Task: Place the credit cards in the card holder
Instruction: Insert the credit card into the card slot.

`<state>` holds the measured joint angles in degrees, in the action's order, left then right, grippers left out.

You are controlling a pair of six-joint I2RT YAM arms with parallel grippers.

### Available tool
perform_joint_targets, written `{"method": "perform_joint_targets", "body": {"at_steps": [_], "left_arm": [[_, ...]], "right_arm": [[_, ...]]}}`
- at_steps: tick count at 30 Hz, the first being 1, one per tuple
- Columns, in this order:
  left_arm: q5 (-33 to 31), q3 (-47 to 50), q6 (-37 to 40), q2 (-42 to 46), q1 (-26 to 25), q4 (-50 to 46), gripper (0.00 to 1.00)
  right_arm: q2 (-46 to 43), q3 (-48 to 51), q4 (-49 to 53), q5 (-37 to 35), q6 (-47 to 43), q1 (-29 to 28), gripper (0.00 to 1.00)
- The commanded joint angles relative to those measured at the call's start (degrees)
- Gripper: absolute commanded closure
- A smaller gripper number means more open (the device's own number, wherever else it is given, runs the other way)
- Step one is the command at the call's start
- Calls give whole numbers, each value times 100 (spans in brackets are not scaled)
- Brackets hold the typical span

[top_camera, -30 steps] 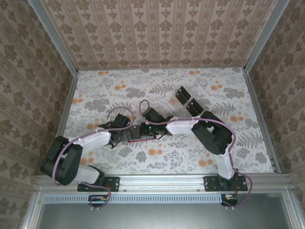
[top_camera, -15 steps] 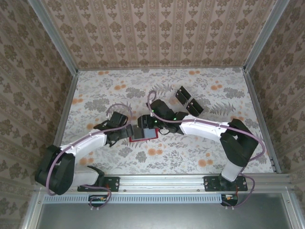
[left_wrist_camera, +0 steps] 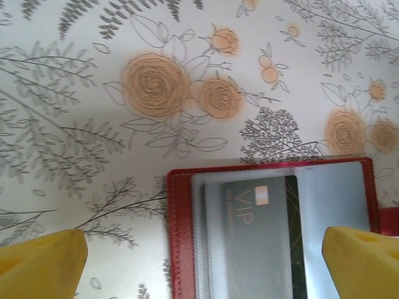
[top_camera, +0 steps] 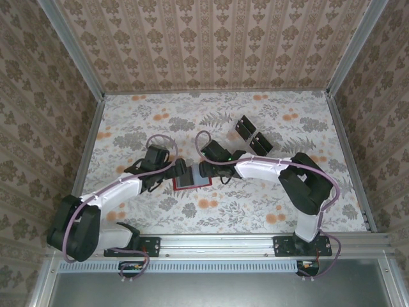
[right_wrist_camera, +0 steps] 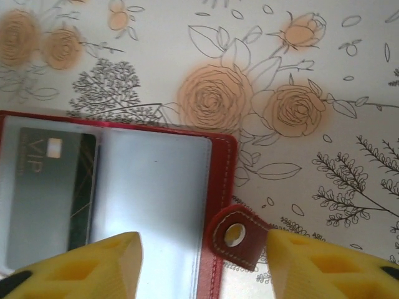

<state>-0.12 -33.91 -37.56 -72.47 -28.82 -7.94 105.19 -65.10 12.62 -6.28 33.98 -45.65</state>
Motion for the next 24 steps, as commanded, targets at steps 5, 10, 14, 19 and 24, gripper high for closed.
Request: {"method": "perform_joint_targets", "body": {"at_steps": [5, 10, 14, 19, 24], "left_arm": [[596, 406, -66, -231, 44, 876, 0], [696, 526, -160, -381, 61, 1141, 0], [453, 535, -206, -231, 58, 981, 0], [-364, 409, -165, 314, 61, 26, 0], [-1206, 35, -119, 242, 69, -1365, 0]], "right_arm": [[59, 238, -161, -133, -106, 80, 92], [-118, 498, -359, 80, 4, 73, 95], [-579, 780, -555, 114, 203, -8, 60], [-1130, 965, -730, 239, 411, -174, 59], [-892, 779, -1058, 735, 603, -196, 84]]}}
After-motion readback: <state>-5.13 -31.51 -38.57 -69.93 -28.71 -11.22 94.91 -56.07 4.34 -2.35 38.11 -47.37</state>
